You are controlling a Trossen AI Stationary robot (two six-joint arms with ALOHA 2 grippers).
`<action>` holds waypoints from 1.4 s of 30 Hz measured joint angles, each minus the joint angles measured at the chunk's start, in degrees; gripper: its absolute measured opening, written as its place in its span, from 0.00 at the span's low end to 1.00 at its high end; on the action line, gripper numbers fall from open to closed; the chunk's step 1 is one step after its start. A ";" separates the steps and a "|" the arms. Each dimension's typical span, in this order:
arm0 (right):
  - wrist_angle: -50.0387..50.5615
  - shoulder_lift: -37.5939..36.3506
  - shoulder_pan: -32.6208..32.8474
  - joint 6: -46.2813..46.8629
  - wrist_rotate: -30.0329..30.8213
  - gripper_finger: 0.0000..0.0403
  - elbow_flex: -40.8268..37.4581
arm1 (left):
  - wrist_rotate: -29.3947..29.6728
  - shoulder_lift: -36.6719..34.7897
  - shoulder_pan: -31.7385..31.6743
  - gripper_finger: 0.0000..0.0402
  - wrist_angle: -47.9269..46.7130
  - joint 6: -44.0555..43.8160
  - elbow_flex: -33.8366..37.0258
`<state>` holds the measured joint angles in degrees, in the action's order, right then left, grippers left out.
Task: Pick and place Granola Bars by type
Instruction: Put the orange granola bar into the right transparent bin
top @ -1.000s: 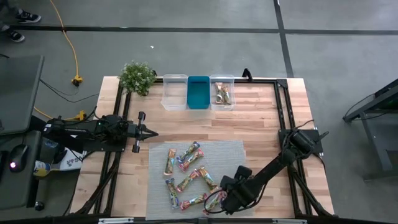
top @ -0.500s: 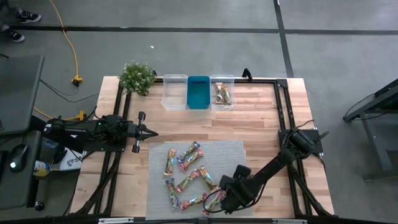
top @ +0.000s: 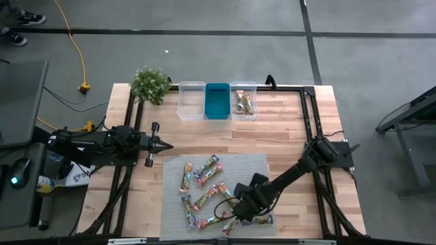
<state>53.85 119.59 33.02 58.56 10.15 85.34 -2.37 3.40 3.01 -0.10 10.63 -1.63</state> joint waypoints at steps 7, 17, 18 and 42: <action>-1.14 0.00 -2.76 -2.08 -2.03 0.47 0.00 | 0.00 0.02 0.01 0.00 0.00 -0.02 0.00; -1.86 0.00 -3.78 -1.83 -4.31 0.37 0.00 | 0.00 0.02 0.00 0.00 0.00 -0.02 -0.02; -1.88 0.00 -3.78 -1.70 -4.34 0.36 0.00 | 0.00 0.00 0.00 0.00 0.00 -0.02 -0.02; -6.20 0.00 -3.79 4.64 -6.11 0.19 0.11 | 0.00 0.02 0.01 0.00 0.00 -0.01 0.00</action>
<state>47.65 119.59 29.23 63.20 4.03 85.45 -2.37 3.42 3.01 -0.10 10.62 -1.63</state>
